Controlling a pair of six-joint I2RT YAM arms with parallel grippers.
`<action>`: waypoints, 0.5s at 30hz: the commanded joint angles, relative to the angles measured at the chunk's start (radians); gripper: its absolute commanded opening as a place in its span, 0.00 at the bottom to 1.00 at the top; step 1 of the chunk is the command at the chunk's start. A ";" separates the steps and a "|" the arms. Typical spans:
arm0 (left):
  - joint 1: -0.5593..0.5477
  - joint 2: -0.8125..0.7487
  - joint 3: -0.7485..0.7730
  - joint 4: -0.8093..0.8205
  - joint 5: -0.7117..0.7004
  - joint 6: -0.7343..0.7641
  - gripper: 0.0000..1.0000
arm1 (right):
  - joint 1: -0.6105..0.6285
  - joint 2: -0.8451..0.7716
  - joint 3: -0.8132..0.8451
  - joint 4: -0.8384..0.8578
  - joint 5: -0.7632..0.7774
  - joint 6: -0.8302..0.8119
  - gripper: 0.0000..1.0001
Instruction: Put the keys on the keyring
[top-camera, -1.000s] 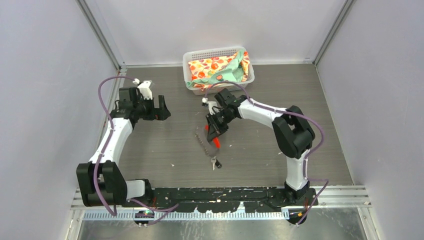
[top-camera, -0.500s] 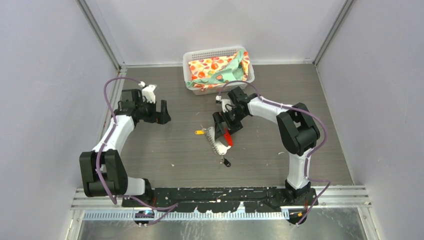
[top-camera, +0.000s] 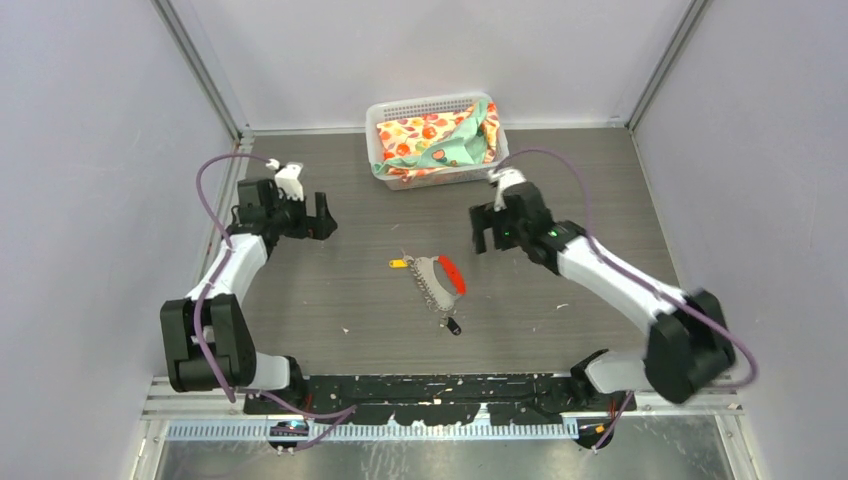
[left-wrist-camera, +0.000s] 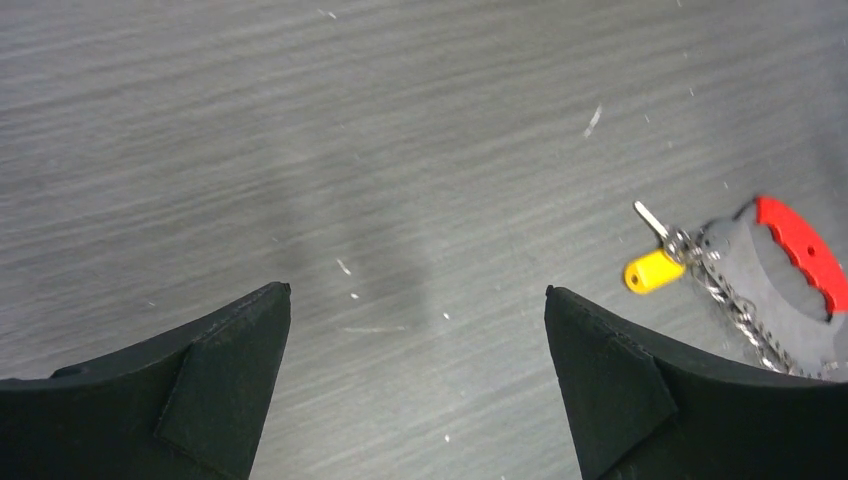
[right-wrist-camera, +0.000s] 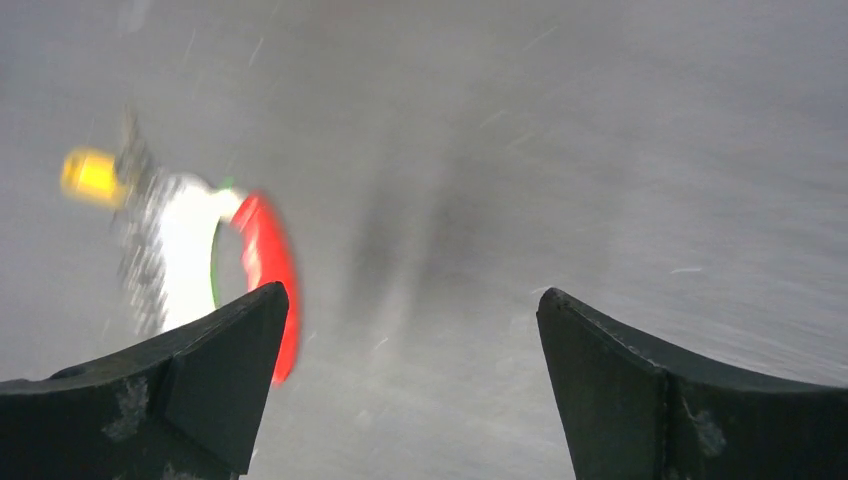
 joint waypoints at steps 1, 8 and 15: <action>0.052 0.037 -0.030 0.207 0.021 -0.076 1.00 | -0.028 -0.277 -0.211 0.456 0.596 0.029 1.00; 0.067 0.094 -0.236 0.604 0.022 -0.106 1.00 | -0.089 -0.346 -0.592 1.080 0.935 -0.160 1.00; 0.068 0.145 -0.479 1.127 -0.027 -0.140 1.00 | -0.267 -0.192 -0.642 1.191 0.847 -0.073 1.00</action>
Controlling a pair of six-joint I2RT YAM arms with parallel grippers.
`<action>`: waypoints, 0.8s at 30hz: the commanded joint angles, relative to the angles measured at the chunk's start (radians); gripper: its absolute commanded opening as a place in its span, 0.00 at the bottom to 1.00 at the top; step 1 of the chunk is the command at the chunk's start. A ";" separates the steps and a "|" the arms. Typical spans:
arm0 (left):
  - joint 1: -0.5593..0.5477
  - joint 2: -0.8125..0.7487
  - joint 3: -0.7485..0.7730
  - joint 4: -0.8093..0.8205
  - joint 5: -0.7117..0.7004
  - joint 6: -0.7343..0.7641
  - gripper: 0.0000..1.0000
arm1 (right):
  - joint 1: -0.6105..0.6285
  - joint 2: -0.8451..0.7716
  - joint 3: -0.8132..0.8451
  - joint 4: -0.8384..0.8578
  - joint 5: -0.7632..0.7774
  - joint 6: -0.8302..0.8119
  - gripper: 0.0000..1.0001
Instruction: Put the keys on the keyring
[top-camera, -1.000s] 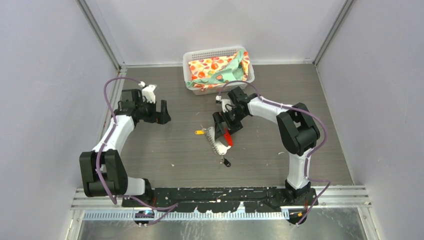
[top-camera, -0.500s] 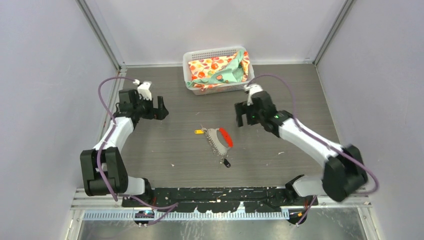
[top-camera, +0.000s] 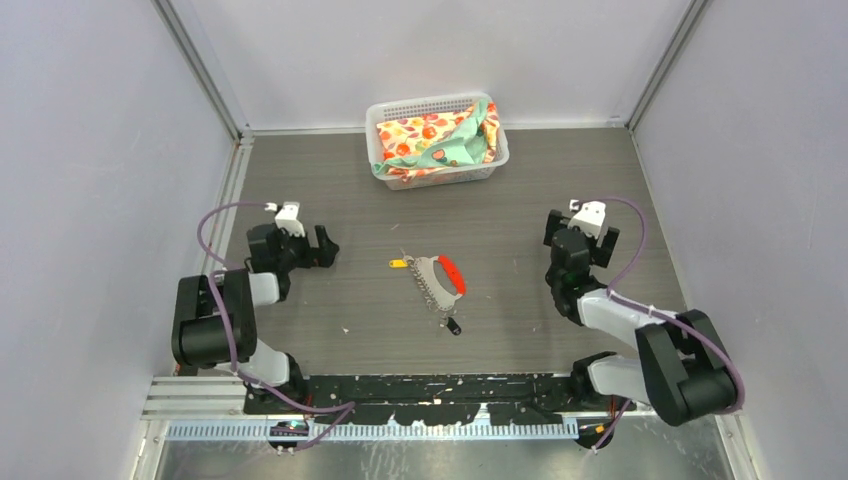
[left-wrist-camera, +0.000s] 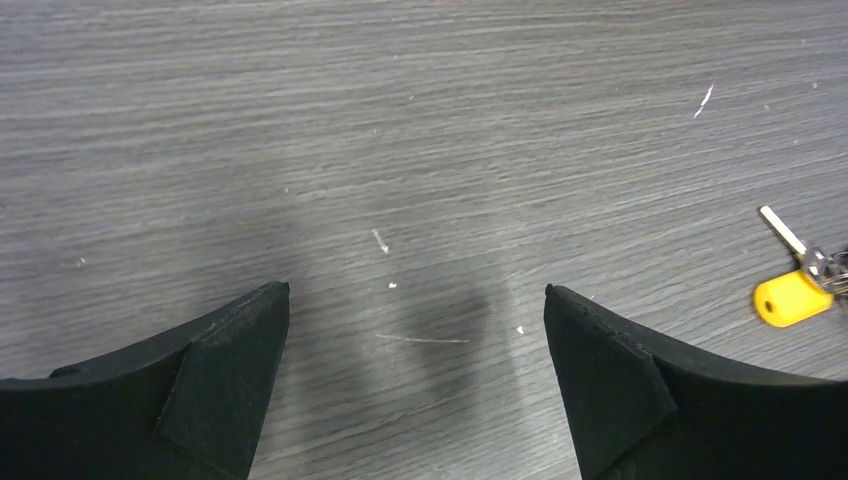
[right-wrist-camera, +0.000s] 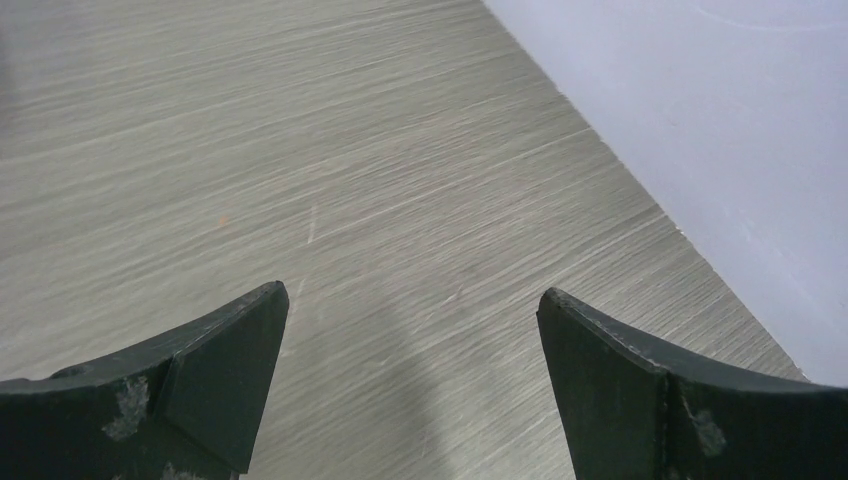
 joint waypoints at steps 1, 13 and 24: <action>0.004 -0.001 -0.089 0.399 -0.046 -0.023 1.00 | -0.083 0.126 0.007 0.258 0.005 0.017 1.00; -0.086 0.068 -0.120 0.520 -0.191 0.021 1.00 | -0.263 0.355 0.013 0.384 -0.329 0.118 1.00; -0.107 0.054 -0.114 0.481 -0.214 0.041 1.00 | -0.317 0.354 0.004 0.389 -0.422 0.146 1.00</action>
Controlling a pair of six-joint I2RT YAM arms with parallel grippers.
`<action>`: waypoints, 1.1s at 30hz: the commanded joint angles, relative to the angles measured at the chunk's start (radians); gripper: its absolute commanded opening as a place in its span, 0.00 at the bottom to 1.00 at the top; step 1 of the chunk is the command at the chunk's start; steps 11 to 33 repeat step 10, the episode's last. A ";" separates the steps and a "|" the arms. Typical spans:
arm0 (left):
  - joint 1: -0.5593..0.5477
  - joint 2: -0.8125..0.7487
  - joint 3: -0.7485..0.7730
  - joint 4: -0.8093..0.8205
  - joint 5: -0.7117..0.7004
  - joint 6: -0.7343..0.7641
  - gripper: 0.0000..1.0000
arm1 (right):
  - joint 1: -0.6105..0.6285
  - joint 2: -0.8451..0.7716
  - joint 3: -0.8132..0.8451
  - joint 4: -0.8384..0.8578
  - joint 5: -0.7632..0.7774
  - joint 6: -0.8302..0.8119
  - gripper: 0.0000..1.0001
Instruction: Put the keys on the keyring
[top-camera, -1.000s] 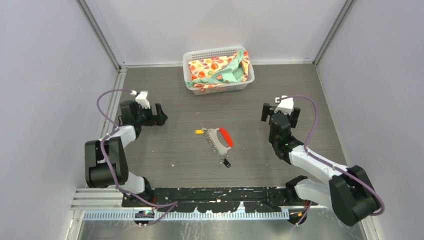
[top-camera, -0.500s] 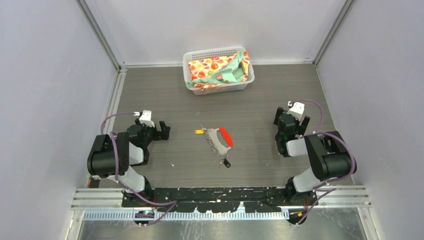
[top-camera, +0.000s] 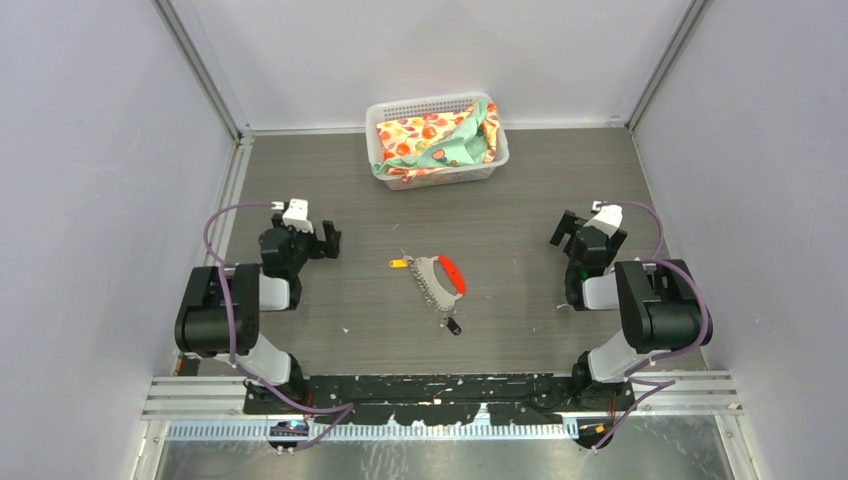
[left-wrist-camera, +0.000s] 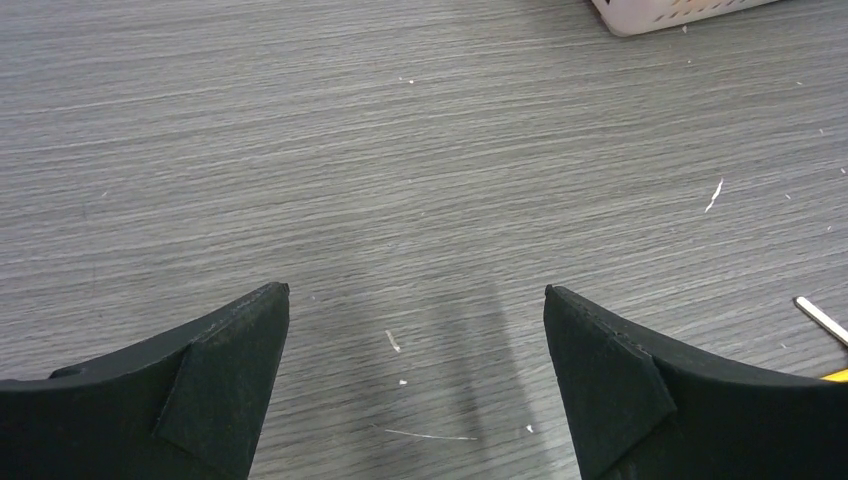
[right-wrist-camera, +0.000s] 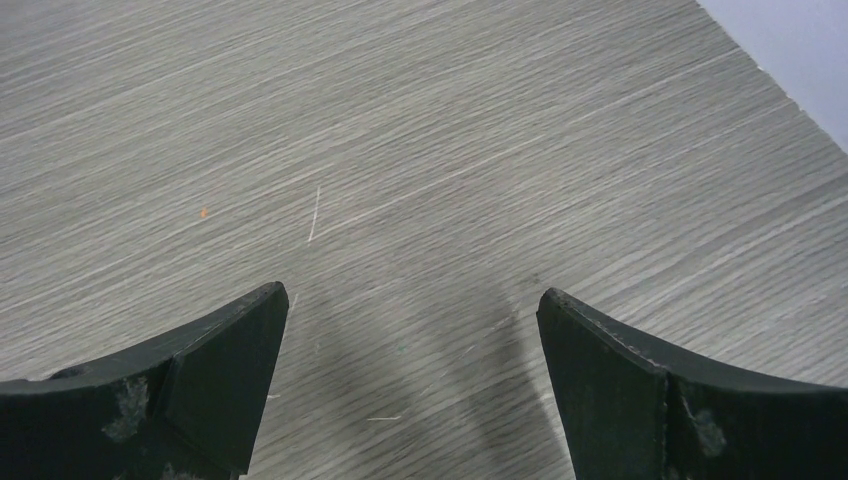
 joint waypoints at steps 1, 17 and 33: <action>0.000 -0.016 -0.001 0.018 -0.024 0.025 1.00 | 0.000 -0.012 0.015 0.050 -0.023 0.020 1.00; -0.001 -0.017 0.000 0.013 -0.024 0.025 1.00 | 0.001 -0.013 0.014 0.052 -0.023 0.021 1.00; -0.001 -0.017 0.000 0.013 -0.024 0.025 1.00 | 0.001 -0.013 0.014 0.052 -0.023 0.021 1.00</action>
